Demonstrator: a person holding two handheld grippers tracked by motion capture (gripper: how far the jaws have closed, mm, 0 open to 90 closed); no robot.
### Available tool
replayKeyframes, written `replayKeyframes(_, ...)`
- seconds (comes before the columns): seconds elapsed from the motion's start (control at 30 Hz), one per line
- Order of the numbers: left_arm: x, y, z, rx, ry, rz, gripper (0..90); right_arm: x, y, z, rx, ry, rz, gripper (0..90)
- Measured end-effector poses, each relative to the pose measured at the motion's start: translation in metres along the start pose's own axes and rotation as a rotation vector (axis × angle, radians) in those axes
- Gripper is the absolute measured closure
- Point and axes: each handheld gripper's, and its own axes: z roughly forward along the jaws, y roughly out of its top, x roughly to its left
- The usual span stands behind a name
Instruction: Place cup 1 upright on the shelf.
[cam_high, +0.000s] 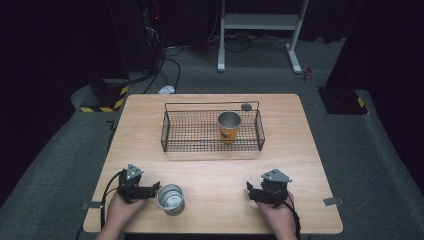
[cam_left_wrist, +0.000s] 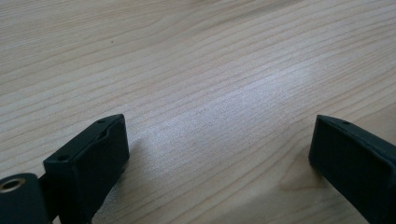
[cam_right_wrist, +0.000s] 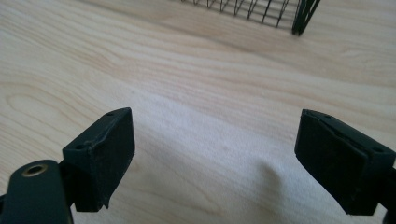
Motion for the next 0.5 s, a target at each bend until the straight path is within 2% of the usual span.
replayKeyframes(0.2,-0.0002,-0.0009,-0.0013,0.0,0.003,0.0,6.0,-0.0004,-0.0049,0.0026,0.047,-0.002,0.007,13.0)
replayKeyframes(0.23,-0.0004,-0.0009,-0.0013,0.0,0.003,0.001,5.9,-0.0002,-0.0049,0.0035,0.072,0.0,0.005,12.8)
replayKeyframes(0.5,0.001,-0.0004,-0.002,0.006,-0.013,0.008,6.3,-0.0014,-0.0046,0.0048,0.08,0.014,0.01,11.8)
